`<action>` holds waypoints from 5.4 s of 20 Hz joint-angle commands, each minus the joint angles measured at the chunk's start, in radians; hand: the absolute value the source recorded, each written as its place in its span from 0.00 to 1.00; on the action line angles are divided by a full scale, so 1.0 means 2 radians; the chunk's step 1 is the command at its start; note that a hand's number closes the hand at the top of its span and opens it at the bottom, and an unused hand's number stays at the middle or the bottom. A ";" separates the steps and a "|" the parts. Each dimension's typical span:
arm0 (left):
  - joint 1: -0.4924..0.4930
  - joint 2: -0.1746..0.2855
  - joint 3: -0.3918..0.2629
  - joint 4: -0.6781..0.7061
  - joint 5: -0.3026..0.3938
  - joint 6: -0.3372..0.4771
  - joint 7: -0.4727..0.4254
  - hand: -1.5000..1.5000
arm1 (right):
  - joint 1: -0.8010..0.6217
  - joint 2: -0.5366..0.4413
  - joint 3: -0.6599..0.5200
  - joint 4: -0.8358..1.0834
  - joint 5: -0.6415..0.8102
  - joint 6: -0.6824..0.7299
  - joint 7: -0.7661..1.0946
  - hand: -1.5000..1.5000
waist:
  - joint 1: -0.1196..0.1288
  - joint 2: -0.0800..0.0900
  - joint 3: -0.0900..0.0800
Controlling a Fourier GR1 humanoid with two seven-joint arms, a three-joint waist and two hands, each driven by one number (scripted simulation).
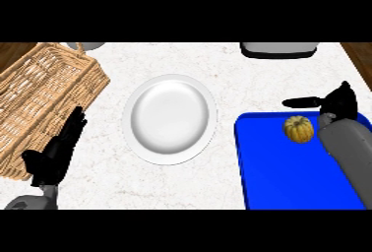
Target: Pick the squash from the tray and place it in the plate
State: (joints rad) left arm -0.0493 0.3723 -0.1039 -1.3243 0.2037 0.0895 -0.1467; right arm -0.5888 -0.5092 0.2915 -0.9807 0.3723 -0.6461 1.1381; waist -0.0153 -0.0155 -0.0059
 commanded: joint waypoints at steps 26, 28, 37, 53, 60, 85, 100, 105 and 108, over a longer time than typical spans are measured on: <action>-0.023 -0.022 0.005 0.020 -0.022 -0.004 -0.003 0.50 | 0.047 -0.048 0.001 -0.067 -0.137 0.210 0.163 0.00 | 0.003 0.007 0.002; -0.001 -0.016 0.010 0.004 -0.015 -0.016 -0.012 0.50 | 0.049 -0.032 0.016 -0.047 -0.122 0.200 0.159 0.00 | 0.011 0.007 0.002; -0.019 -0.033 0.006 0.017 -0.035 -0.001 -0.002 0.50 | 0.076 -0.023 -0.012 -0.033 -0.148 0.211 0.112 1.00 | 0.007 0.007 0.003; -0.005 -0.022 0.034 0.014 -0.036 -0.018 0.002 0.50 | 0.155 -0.003 0.108 -0.179 0.004 0.175 -0.080 1.00 | -0.013 -0.002 0.001; 0.004 -0.017 0.048 0.011 -0.023 -0.023 0.001 0.50 | 0.224 -0.041 0.208 -0.369 0.171 0.110 -0.078 1.00 | -0.026 -0.005 0.001; -0.016 -0.047 0.039 0.019 -0.056 -0.029 -0.008 0.50 | 0.166 0.215 0.253 -0.613 0.543 0.414 0.023 1.00 | 0.010 0.008 0.002; -0.024 -0.040 0.058 0.036 -0.052 -0.061 -0.017 0.50 | -0.074 0.254 0.155 -0.263 0.362 0.250 -0.006 1.00 | 0.018 0.010 0.003; -0.040 -0.056 0.043 0.020 -0.068 -0.044 0.010 0.50 | -0.112 0.254 0.175 -0.148 0.321 0.145 -0.011 1.00 | 0.023 0.011 0.003; -0.020 -0.049 0.045 0.002 -0.060 -0.054 0.007 0.50 | -0.092 0.254 0.156 -0.152 0.323 0.062 0.004 1.00 | 0.035 0.012 0.003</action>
State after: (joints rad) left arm -0.1004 0.2687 -0.0176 -1.3084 0.0777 -0.0064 -0.1342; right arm -0.7471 -0.0065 0.6144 -1.3397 1.0495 -0.3155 1.0264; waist 0.0372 0.0071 -0.0001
